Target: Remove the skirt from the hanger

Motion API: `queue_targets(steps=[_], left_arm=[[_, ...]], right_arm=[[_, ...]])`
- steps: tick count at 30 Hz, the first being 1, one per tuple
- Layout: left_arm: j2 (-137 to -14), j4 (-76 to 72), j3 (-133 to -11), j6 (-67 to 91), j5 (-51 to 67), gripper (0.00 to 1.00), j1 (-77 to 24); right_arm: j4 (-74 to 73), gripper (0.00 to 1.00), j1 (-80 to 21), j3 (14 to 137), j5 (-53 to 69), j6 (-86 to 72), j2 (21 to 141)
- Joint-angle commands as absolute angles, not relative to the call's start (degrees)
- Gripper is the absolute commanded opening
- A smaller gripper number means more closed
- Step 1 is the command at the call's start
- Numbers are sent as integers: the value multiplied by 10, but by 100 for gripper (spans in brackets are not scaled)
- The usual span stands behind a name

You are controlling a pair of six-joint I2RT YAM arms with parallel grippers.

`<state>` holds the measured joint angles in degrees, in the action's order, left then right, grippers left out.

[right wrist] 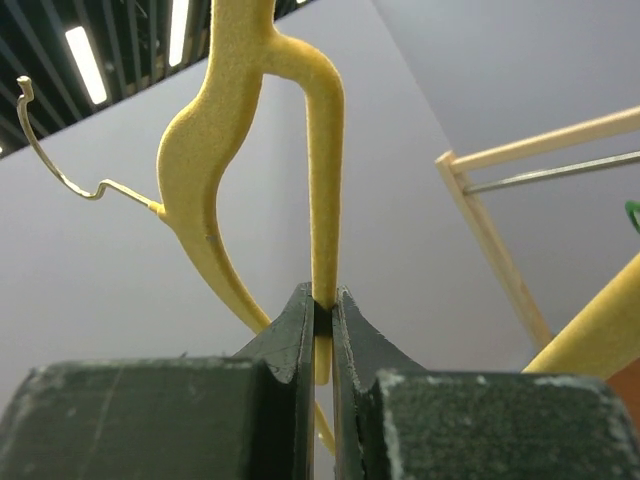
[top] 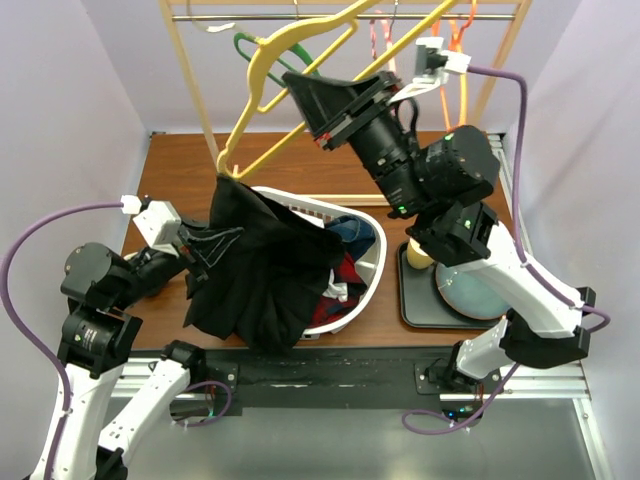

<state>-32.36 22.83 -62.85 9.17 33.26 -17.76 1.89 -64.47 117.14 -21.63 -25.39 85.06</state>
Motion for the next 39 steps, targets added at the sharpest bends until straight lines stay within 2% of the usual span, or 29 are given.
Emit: queue_targets(steps=[1, 7, 10, 17, 21, 24, 27, 28, 30, 31, 34, 39], left_arm=[[-316, 246, -621, 79, 343, 0, -179], [-326, 222, -632, 100, 250, 0, -179], [-360, 136, -654, 122, 226, 0, -179], [-542, -150, -791, 233, 264, 0, -179], [-613, -221, -846, 284, 294, 0, -179], [-611, -257, -802, 297, 314, 0, -179], [-548, -233, -682, 278, 306, 0, -179], [-524, -226, -599, 276, 303, 0, -179], [-443, -205, -512, 280, 287, 0, -180], [-416, -204, -421, 289, 283, 0, -180], [-329, -174, -285, 318, 258, 0, -181], [-322, -109, -213, 328, 230, 0, -184]], right_arm=[[99, 0, -643, 1216, -262, -209, 821], [103, 0, -642, 1181, -249, -203, 797], [101, 0, -642, 1145, -223, -199, 767], [94, 0, -642, 1082, -212, -182, 684], [96, 0, -643, 1050, -214, -175, 653], [91, 0, -642, 1035, -218, -168, 636], [88, 0, -642, 1019, -220, -164, 619], [89, 0, -643, 1015, -220, -162, 616], [90, 0, -643, 1011, -220, -161, 611], [89, 0, -642, 1010, -216, -156, 609], [90, 0, -643, 1010, -214, -156, 611], [95, 0, -643, 998, -215, -163, 611]])
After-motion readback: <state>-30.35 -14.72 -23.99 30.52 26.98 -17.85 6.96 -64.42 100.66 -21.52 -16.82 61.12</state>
